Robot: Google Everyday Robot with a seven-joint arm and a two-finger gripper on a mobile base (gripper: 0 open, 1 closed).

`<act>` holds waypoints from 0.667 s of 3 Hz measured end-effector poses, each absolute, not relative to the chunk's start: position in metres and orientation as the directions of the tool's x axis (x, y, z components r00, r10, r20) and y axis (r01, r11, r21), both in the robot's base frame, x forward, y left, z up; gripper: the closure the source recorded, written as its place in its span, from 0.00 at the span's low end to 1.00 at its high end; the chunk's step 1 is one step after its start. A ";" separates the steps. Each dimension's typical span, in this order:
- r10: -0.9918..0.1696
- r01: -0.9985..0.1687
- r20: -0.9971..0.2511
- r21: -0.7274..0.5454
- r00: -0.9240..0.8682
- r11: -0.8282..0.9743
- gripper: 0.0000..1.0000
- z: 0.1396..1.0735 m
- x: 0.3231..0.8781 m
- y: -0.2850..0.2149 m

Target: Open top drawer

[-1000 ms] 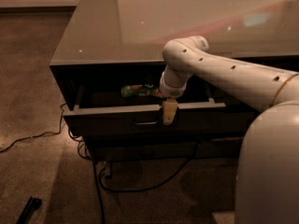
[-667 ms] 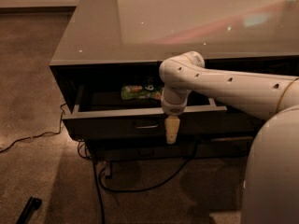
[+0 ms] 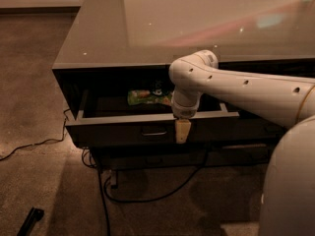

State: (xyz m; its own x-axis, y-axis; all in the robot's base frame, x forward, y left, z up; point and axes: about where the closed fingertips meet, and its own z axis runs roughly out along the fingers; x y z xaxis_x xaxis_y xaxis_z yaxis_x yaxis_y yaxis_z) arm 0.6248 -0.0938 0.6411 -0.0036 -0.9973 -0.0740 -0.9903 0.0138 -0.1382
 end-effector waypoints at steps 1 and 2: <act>-0.999 -0.989 -0.035 -0.144 -0.022 0.027 0.42 0.645 0.616 -0.098; -0.999 -0.992 0.001 -0.117 -0.039 0.039 0.65 0.639 0.600 -0.106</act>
Offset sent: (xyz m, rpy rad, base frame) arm -0.0419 -0.0213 -0.0047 -0.1160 0.0509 -0.0531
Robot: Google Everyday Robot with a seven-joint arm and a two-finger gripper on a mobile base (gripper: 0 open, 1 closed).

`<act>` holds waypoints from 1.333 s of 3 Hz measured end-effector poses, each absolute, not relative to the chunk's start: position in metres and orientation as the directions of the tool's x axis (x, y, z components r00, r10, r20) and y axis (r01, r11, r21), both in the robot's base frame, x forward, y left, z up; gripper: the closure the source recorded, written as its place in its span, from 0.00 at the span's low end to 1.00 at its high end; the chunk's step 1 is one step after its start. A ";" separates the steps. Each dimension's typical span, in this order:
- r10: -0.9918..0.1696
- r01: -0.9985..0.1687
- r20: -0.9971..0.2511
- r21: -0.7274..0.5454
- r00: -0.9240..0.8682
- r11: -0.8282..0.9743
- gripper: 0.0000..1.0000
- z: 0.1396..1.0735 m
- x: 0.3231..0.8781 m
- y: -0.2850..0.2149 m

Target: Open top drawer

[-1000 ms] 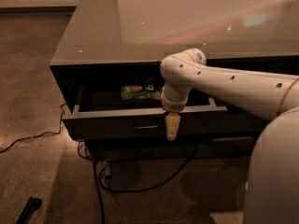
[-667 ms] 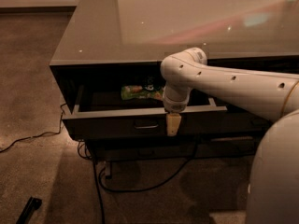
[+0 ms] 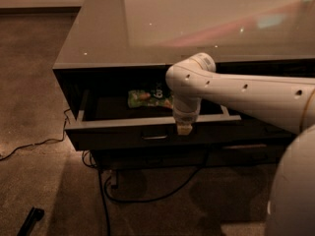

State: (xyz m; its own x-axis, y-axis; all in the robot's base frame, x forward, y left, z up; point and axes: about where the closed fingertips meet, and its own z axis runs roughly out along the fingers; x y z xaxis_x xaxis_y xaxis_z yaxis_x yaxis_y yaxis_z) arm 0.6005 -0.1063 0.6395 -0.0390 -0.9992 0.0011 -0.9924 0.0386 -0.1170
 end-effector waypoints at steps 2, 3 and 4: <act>-0.998 -0.993 0.015 -0.102 -0.053 0.051 1.00 0.641 0.590 -0.112; -0.998 -0.993 0.015 -0.102 -0.053 0.051 0.81 0.641 0.590 -0.112; -0.998 -0.993 0.015 -0.102 -0.053 0.051 0.58 0.641 0.590 -0.112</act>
Offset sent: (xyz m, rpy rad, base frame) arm -0.0786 -0.0233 0.0216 -0.0498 0.0964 -0.0696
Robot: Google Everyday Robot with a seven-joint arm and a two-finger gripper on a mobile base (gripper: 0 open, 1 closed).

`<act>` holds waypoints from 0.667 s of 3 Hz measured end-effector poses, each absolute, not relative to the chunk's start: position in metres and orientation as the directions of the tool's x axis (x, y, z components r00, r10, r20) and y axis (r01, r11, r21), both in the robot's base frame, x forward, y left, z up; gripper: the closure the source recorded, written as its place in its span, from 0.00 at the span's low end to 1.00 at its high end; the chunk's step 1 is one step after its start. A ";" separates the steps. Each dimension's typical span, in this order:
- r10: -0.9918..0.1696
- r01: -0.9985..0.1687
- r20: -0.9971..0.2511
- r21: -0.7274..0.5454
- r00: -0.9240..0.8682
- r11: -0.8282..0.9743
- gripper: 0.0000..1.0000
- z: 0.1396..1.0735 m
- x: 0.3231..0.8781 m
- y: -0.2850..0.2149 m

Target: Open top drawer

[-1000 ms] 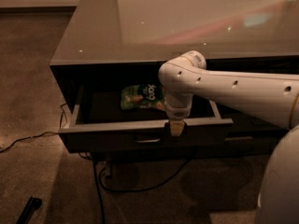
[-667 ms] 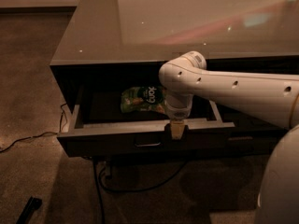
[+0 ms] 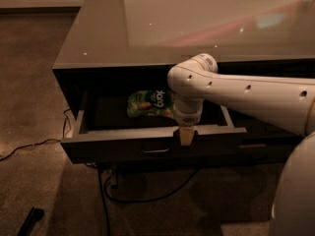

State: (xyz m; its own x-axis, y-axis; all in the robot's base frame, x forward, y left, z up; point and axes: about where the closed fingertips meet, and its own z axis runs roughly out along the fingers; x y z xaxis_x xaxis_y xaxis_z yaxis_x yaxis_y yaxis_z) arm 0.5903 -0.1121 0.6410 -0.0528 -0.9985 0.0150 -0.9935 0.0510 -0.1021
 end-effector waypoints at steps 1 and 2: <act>-0.999 -0.995 0.007 -0.095 -0.042 0.041 0.35 0.640 0.590 -0.111; -1.000 -0.998 0.017 -0.052 -0.025 0.024 0.12 0.632 0.562 -0.109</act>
Offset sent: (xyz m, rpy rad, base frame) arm -0.0759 0.0033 -0.0264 -0.0232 0.1264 0.0578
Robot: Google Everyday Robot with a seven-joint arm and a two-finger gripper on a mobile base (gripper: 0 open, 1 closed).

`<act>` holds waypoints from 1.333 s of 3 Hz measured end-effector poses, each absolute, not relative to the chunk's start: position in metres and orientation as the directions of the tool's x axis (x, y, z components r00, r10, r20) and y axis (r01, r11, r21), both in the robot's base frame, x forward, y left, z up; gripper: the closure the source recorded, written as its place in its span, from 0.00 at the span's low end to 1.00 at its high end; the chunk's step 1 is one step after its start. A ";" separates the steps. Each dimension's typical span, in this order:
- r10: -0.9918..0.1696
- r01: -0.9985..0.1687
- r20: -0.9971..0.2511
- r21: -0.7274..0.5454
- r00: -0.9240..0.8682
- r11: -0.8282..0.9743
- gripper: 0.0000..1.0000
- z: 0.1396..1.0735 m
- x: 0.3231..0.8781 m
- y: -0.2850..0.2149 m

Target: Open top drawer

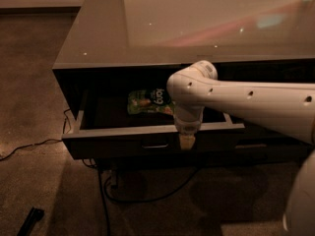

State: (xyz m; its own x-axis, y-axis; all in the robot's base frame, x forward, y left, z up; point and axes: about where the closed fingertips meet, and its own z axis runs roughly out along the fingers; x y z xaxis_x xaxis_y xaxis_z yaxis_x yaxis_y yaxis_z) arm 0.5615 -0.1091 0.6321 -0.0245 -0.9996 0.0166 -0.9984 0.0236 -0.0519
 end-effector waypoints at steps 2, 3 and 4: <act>-0.992 -0.998 0.114 0.025 -0.047 0.050 0.00 0.618 0.489 -0.124; -0.991 -0.998 0.121 0.031 -0.051 0.055 0.00 0.616 0.485 -0.126; -0.993 -0.998 0.106 0.026 -0.049 0.052 0.00 0.616 0.483 -0.127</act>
Offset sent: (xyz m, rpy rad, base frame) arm -0.1094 -0.0228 -0.0146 -0.1578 0.1204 -0.0578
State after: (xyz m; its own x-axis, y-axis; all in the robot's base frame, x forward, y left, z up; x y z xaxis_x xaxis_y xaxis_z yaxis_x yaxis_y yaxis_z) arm 0.4829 -0.1271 0.6161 -0.0492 -0.9931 0.1061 -0.9983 0.0522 0.0256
